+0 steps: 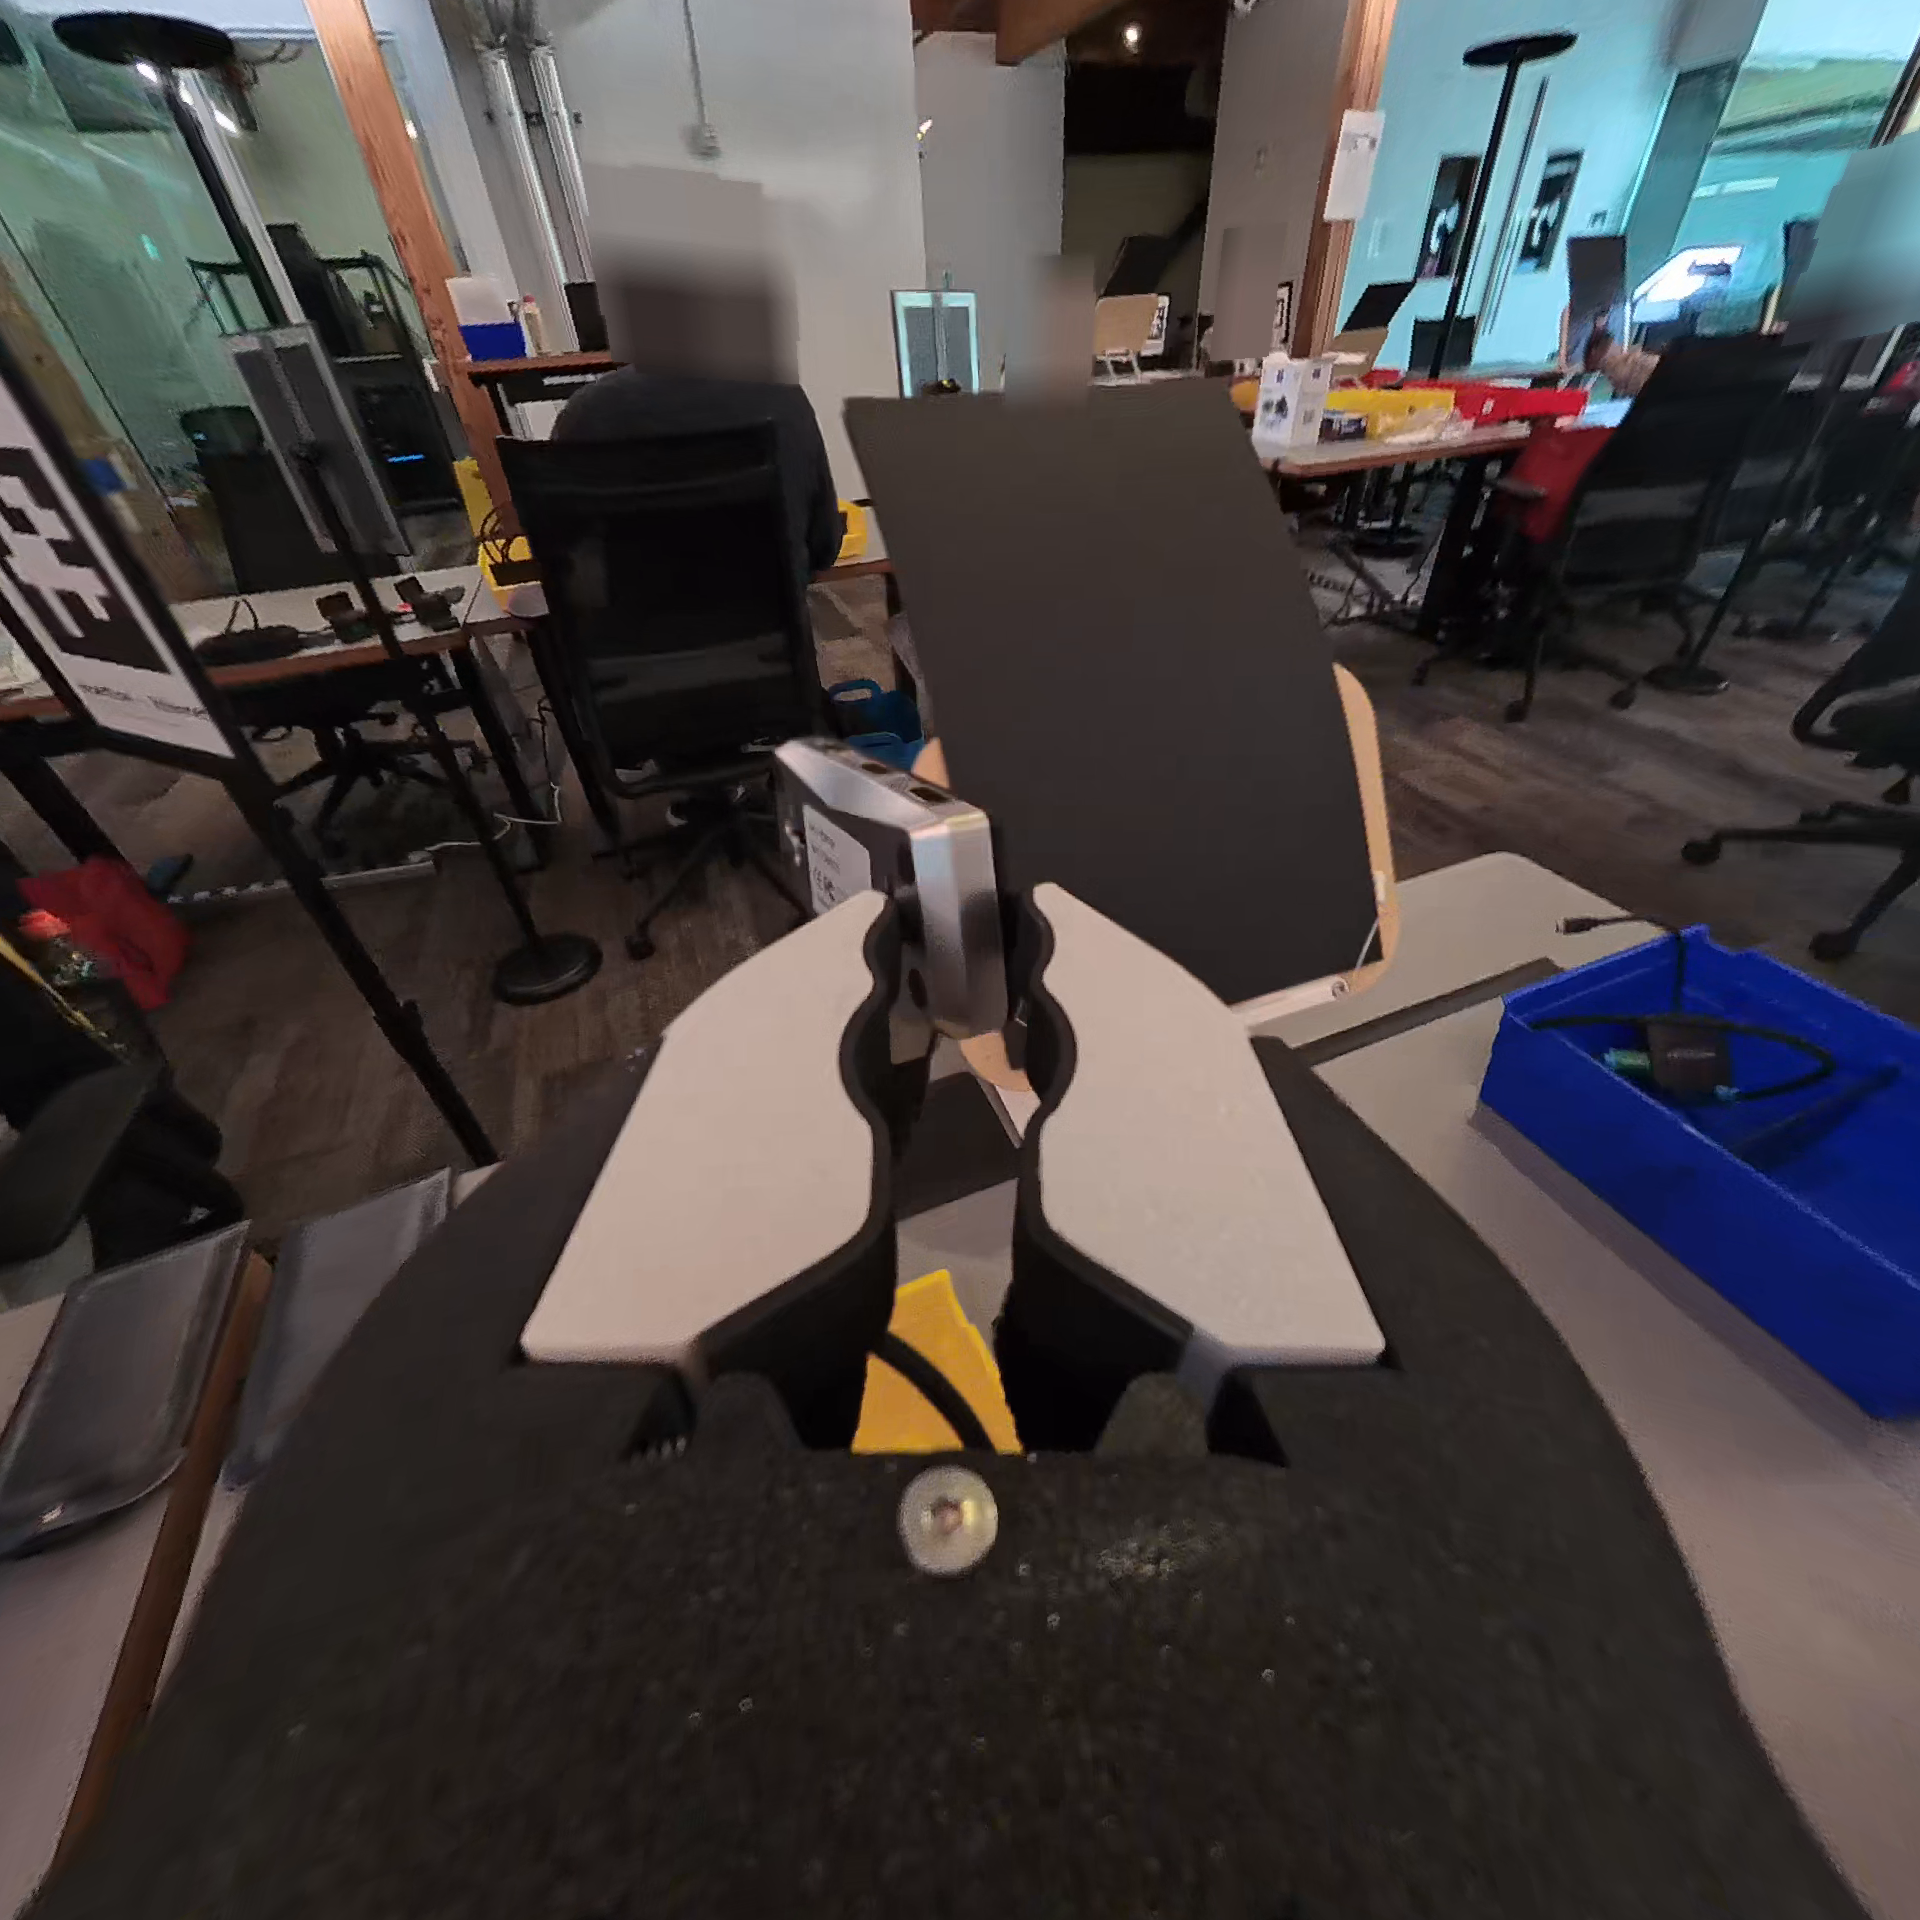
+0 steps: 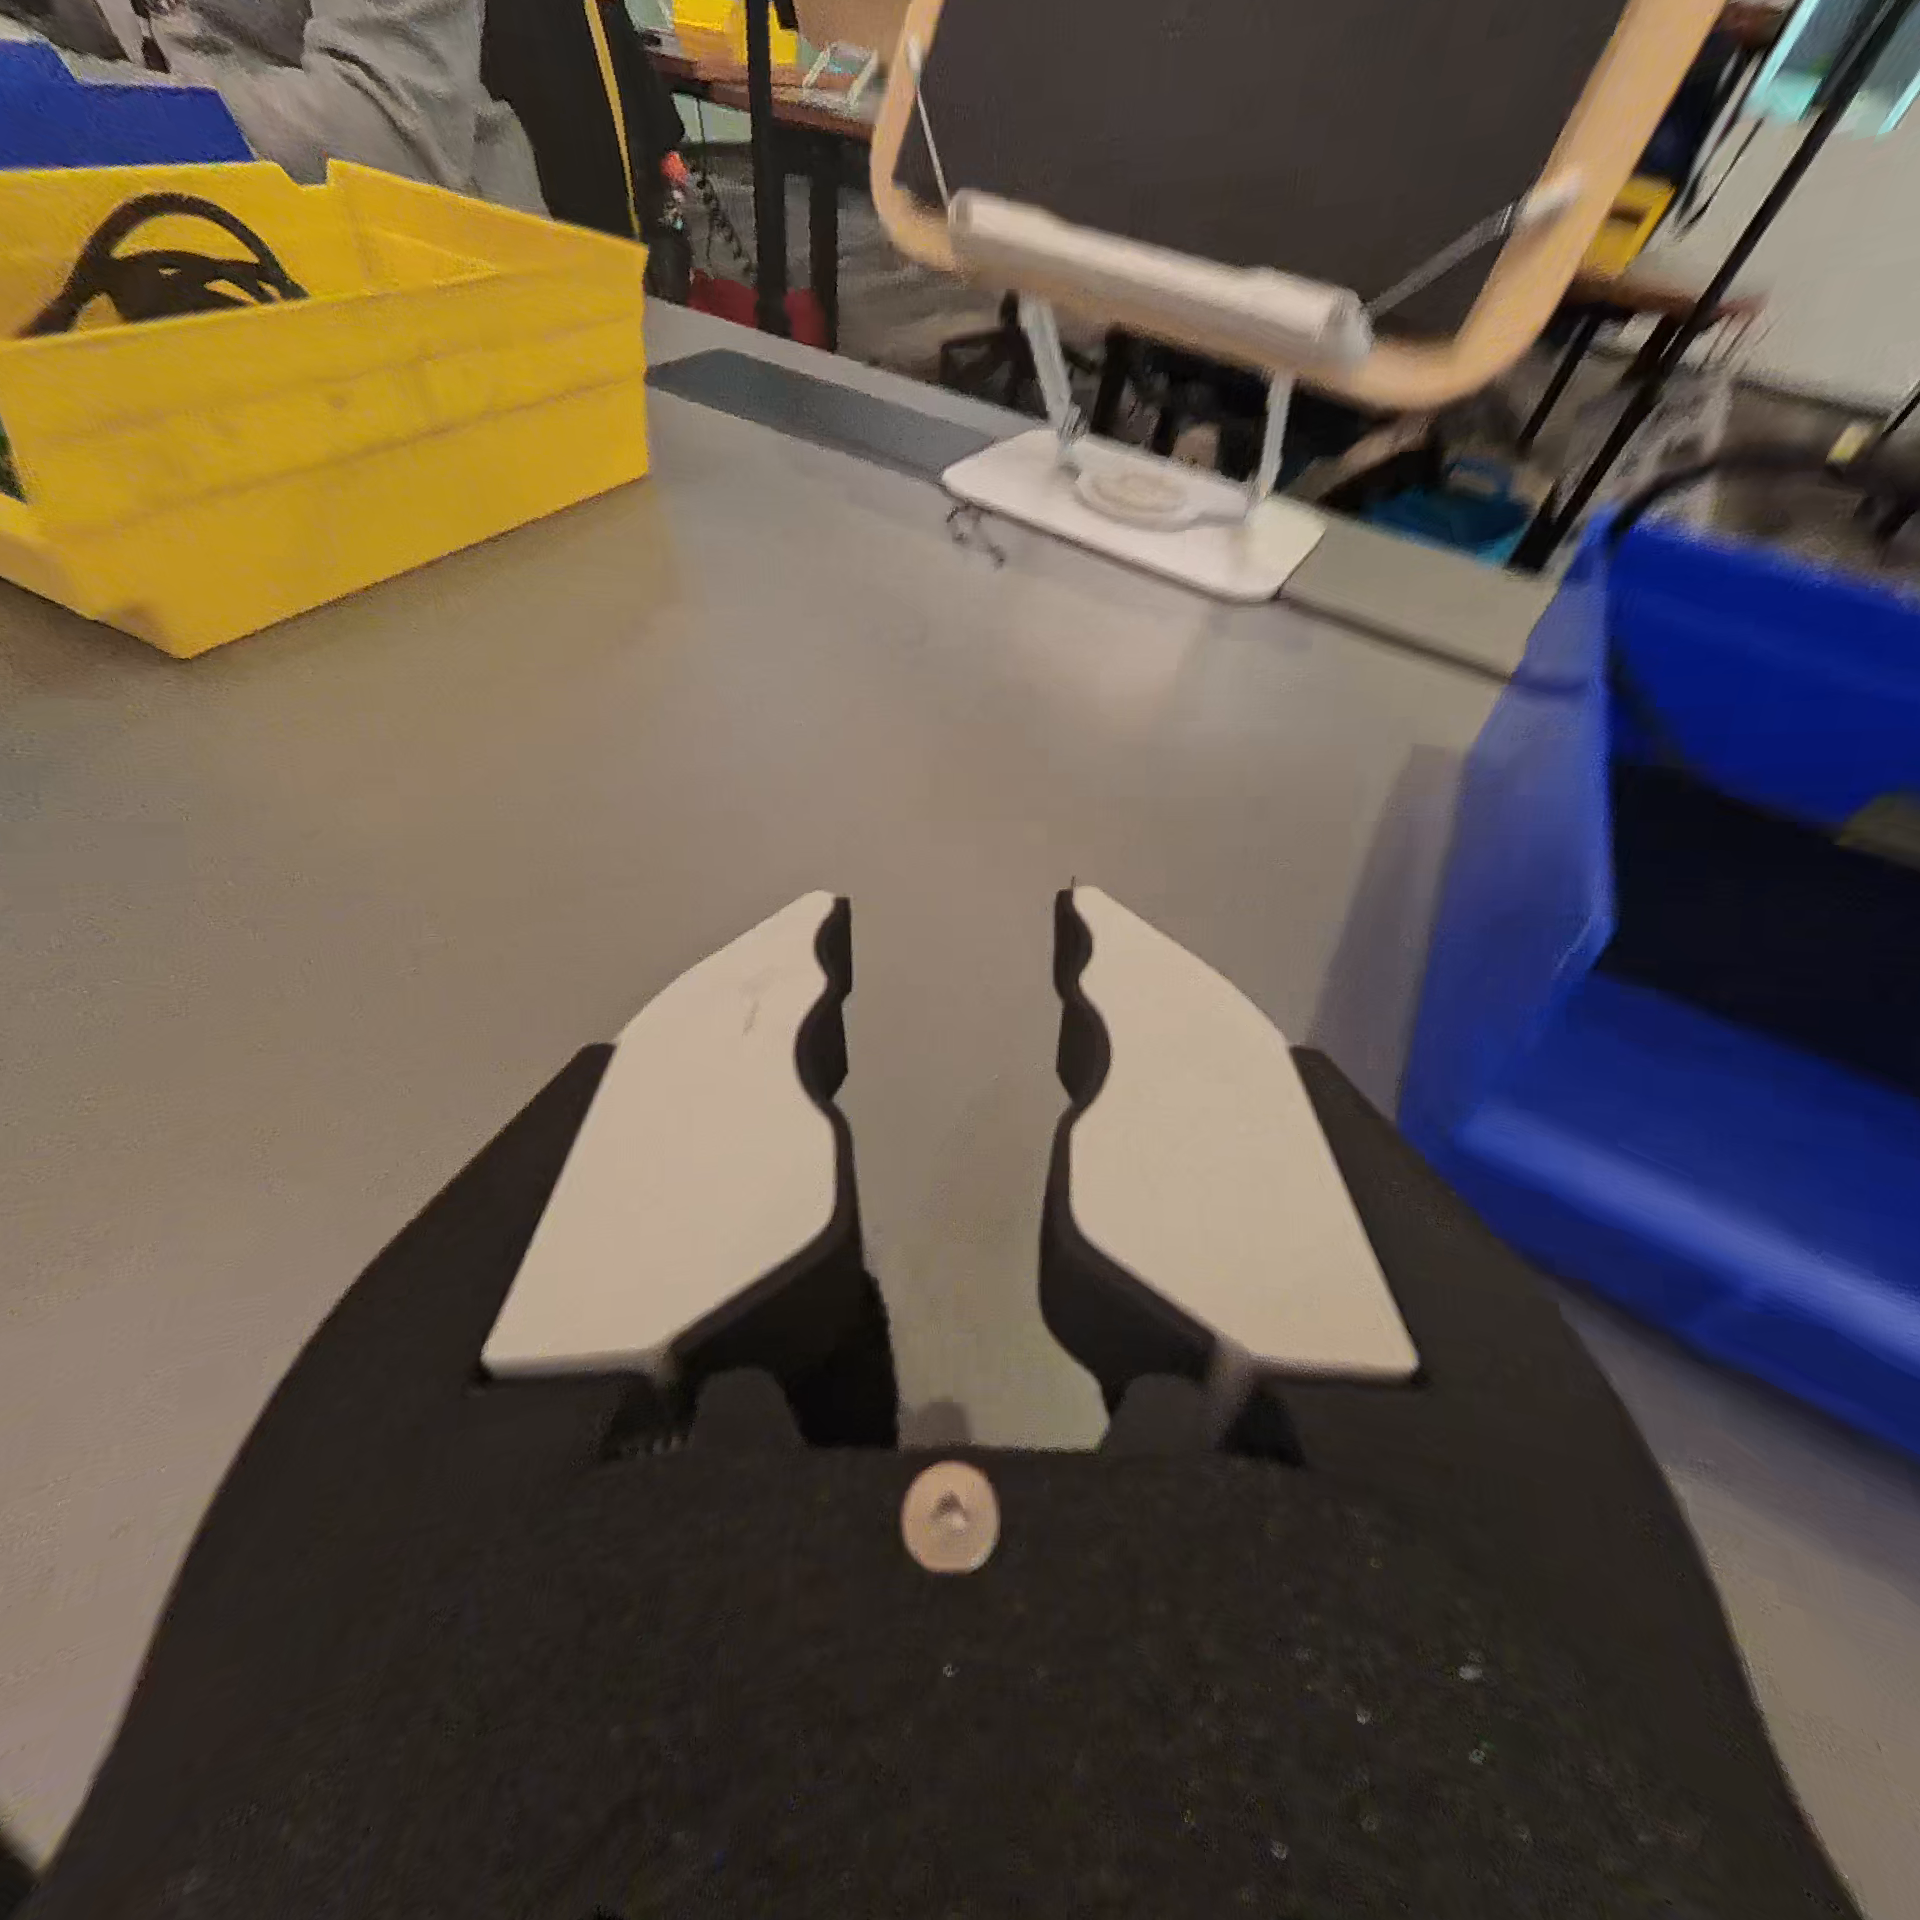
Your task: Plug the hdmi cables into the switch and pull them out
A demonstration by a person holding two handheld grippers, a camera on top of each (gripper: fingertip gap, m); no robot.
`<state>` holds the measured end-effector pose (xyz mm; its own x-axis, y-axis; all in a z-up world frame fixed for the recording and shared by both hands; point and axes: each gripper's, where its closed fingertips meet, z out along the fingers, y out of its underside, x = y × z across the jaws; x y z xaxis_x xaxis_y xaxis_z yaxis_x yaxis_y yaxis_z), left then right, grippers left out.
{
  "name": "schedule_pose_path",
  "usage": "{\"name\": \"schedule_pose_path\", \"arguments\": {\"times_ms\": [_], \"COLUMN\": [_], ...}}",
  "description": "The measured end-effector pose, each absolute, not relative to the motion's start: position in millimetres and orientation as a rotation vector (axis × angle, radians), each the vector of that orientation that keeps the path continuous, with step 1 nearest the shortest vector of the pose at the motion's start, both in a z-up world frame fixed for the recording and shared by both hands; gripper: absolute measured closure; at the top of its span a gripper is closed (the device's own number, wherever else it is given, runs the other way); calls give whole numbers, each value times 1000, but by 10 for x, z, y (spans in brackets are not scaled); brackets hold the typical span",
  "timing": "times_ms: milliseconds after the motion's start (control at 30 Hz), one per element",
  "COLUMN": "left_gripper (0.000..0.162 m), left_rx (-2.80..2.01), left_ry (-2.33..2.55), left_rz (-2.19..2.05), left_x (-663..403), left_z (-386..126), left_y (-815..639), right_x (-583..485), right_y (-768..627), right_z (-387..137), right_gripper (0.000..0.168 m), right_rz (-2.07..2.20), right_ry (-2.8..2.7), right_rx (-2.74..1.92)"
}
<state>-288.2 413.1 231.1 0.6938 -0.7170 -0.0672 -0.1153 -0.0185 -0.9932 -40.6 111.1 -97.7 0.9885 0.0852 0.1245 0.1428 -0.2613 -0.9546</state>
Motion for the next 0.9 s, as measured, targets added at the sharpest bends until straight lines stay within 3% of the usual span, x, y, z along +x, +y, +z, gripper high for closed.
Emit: {"name": "schedule_pose_path", "arguments": {"times_ms": [233, 367, 500, 600, 667, 900], "left_gripper": [141, 141, 142, 142, 142, 138], "left_rx": [-1586, -1620, -1634, -1633, -1632, -1548], "left_ry": [845, 895, 956, 1011, 1029, 1104], "left_rz": [-680, -823, -899, -949, -930, -926], "left_x": [-1878, -1371, -981, -798, -757, -914], "left_z": [1653, 1398, 1183, 1022, 921, 715], "left_y": [3359, 2933, 2540, 2270, 2183, 2116], "right_x": [-789, -1045, -862, -615, -491, -526], "right_y": [1708, 2118, 2425, 2546, 2541, 2452], "right_z": [172, 484, 552, 404, 303, 47], "right_gripper": [122, 116, 109, 121, 144, 144], "right_rz": [-87, -1, 4, 12, 14, -40], "right_ry": [-322, -304, -174, -83, -60, -177], "right_rx": [-1561, -1517, -1537, -1597, -1616, -1688]}}
